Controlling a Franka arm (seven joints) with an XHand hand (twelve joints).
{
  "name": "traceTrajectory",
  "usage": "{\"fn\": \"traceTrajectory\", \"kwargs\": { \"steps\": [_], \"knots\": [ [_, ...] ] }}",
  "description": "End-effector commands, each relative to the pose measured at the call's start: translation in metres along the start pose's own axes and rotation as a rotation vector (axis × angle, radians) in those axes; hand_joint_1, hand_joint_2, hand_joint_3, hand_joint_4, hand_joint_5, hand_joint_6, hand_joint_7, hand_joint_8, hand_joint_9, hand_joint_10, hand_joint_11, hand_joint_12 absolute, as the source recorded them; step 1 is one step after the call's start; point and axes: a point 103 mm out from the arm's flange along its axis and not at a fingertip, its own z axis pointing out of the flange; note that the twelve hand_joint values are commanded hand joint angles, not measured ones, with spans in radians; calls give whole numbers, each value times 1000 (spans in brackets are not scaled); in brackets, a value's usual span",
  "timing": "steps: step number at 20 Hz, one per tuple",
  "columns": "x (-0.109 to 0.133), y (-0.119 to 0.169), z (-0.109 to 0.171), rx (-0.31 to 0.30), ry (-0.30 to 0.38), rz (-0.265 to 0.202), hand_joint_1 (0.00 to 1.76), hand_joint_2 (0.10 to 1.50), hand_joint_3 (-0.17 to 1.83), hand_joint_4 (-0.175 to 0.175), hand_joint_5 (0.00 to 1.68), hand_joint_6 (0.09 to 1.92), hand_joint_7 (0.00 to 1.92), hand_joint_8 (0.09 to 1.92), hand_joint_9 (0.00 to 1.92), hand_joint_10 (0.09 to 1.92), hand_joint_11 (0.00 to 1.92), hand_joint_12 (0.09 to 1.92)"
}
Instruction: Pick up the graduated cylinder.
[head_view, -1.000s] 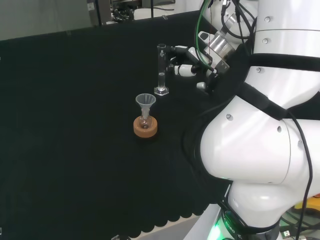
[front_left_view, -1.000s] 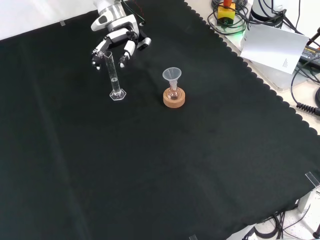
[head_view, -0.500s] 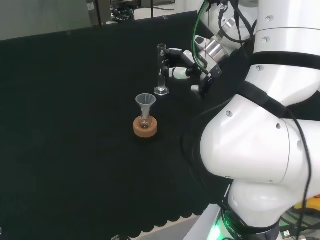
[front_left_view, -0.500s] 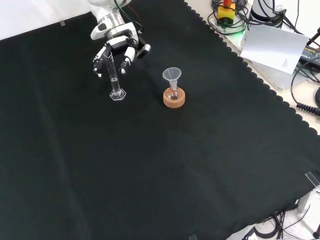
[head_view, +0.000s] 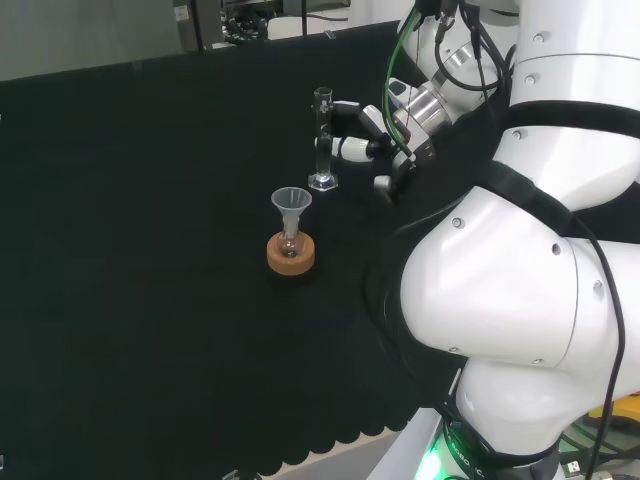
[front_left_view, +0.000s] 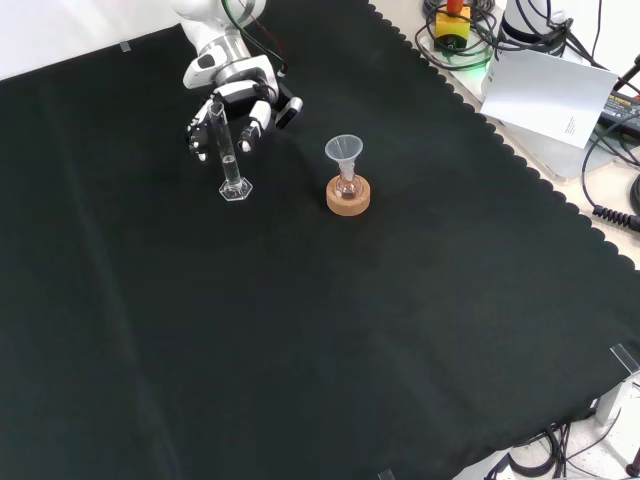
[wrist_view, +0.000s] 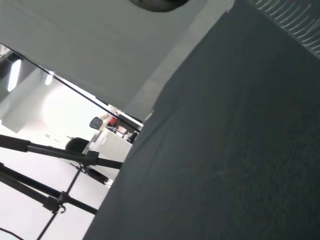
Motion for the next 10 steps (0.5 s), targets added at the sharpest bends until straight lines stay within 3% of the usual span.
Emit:
{"fn": "traceTrajectory", "kwargs": {
  "steps": [1, 10],
  "knots": [
    [0, 2, 3, -3, 26, -11, 1058, 999, -175, -7, 692, 156, 531, 575, 726, 488, 403, 1273],
    [0, 4, 4, 18, 49, -33, 1076, 1003, -175, -10, 593, 451, 568, 547, 807, 416, 490, 1222]
  ]
}}
